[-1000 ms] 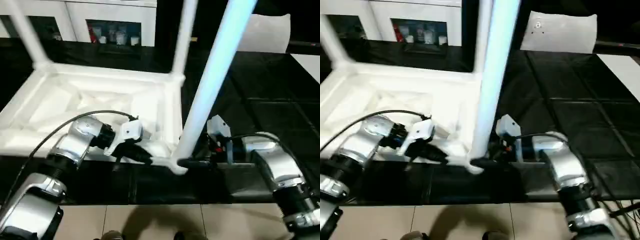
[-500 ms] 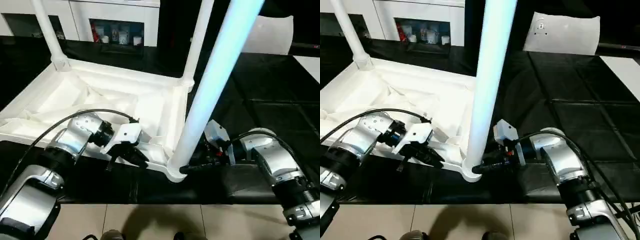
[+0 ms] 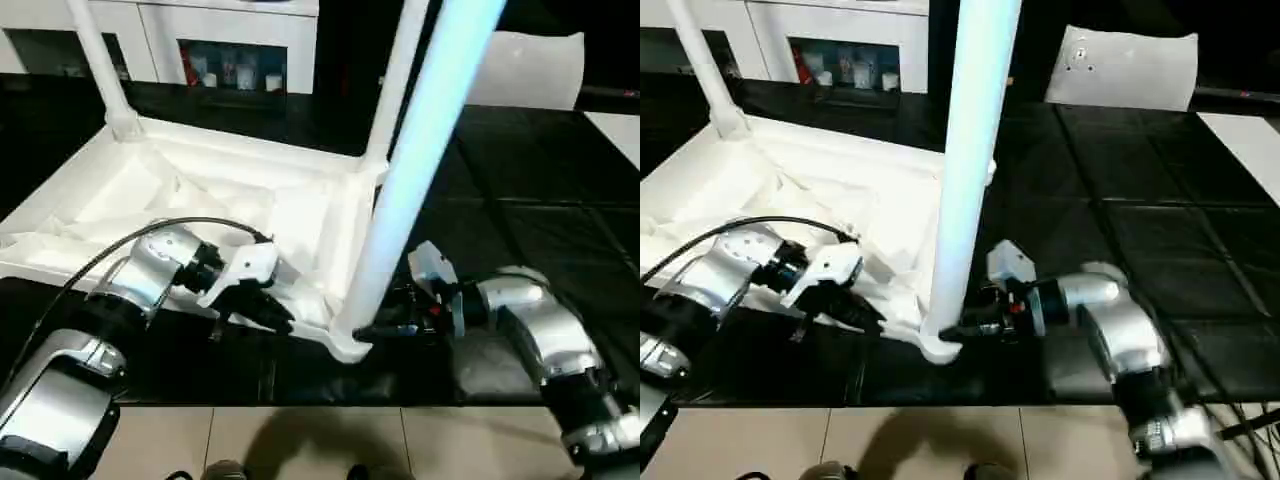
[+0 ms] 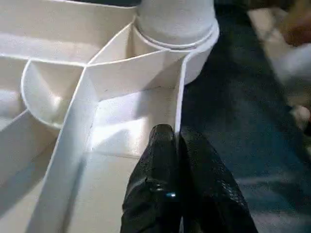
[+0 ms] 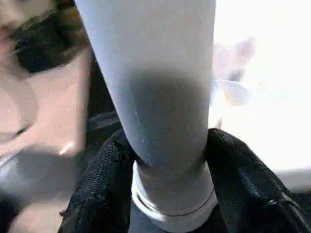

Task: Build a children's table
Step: Rotate leg to tighten

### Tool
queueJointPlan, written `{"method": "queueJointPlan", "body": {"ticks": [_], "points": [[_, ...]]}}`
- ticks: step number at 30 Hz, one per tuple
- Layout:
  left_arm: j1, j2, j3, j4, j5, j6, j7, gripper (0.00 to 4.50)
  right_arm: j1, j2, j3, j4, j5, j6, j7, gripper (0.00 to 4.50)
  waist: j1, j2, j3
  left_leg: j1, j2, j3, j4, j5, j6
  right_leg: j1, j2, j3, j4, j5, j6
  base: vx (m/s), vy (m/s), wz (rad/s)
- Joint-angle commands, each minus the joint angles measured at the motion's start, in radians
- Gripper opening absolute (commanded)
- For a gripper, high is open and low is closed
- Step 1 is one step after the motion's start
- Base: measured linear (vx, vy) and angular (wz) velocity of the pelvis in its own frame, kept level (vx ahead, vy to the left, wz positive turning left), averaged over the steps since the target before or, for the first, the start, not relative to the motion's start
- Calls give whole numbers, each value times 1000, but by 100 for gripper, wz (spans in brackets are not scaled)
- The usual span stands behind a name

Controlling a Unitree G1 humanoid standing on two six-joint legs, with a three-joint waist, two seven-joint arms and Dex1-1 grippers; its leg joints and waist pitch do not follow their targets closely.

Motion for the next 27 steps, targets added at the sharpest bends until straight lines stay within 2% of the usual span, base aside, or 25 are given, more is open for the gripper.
{"method": "queueJointPlan", "body": {"ticks": [1,2,3,5,9,10,11,12,13,15,16,19,20,22,25,27], "points": [[30,-94,-4,-81,-29,98,126,0,17,76,40,-35,-35,23,-134,191,-6,3,-51,-1,11,7,-75,-241,3,44,-42,25,-85,-377,-176,0,0,0],[36,-104,2,-95,-27,115,136,0,22,87,40,-39,-46,23,-161,191,-6,5,-50,-1,12,4,-77,-251,-2,43,-42,23,-86,-397,-168,0,0,0],[45,-123,10,-115,-22,140,169,0,28,114,31,-42,-50,36,-208,191,-15,3,-50,-3,11,3,-79,-255,-8,42,-40,24,-89,-416,-153,0,0,0],[59,-162,21,-152,-11,190,228,0,32,169,17,-47,-56,77,-308,191,-27,5,-49,-5,9,2,-80,-261,-9,39,-39,23,-92,-422,-145,0,0,0],[39,-303,68,-150,9,303,474,0,0,318,-13,5,-116,102,-592,190,-41,5,-49,-4,5,4,-76,-258,-14,31,-36,25,-96,-420,-139,0,0,0],[30,-335,77,-141,11,319,524,0,-16,351,-25,29,-126,98,-655,190,-42,3,-52,-3,2,2,-76,-258,-10,33,-35,23,-99,-430,-133,0,0,0],[24,-365,88,-137,13,335,571,0,-31,377,-34,50,-135,93,-708,190,-44,7,-51,-6,2,3,-76,-243,-5,32,-35,26,-97,-400,-135,0,0,0],[22,-377,93,-137,14,342,589,0,-37,388,-37,57,-139,91,-728,190,-44,7,-51,-6,2,3,-76,-243,-5,32,-35,26,-97,-400,-135,0,0,0],[14,-420,106,-135,26,368,654,0,-62,424,-46,89,-165,81,-809,189,-49,5,-54,-7,1,5,-74,-226,-7,33,-32,26,-95,-352,-142,0,0,0],[-2,-460,107,-113,58,374,720,0,-95,468,-58,127,-191,67,-899,189,-47,5,-57,-8,-3,7,-70,-185,2,38,-30,26,-90,-293,-145,0,0,0],[-2,-461,104,-113,62,374,721,0,-97,471,-58,128,-195,65,-905,189,-46,9,-58,-9,-4,9,-70,-169,12,40,-28,26,-89,-245,-149,0,0,0],[4,-457,79,-120,100,370,710,0,-104,492,-63,124,-209,41,-927,189,-44,11,-61,-11,-5,10,-67,-120,33,48,-27,26,-80,-132,-166,0,0,0],[5,-457,79,-120,101,371,710,0,-104,492,-63,123,-208,40,-926,223,-44,11,-61,-11,-5,10,-67,-118,38,48,-26,26,-79,-117,-171,0,0,0],[20,-423,65,-131,118,367,685,0,-91,480,-75,105,-201,22,-914,258,-44,10,-59,-10,-4,10,-69,-126,44,50,-27,25,-80,-116,-179,0,0,0],[38,-382,59,-142,126,352,648,0,-74,449,-87,86,-195,9,-894,261,-44,12,-57,-9,-1,9,-73,-166,38,47,-29,25,-85,-179,-173,0,0,0],[52,-344,66,-149,124,344,613,0,-57,405,-97,69,-190,-10,-865,301,-44,10,-59,-9,1,9,-73,-161,39,49,-30,25,-84,-171,-171,0,0,0]]}}
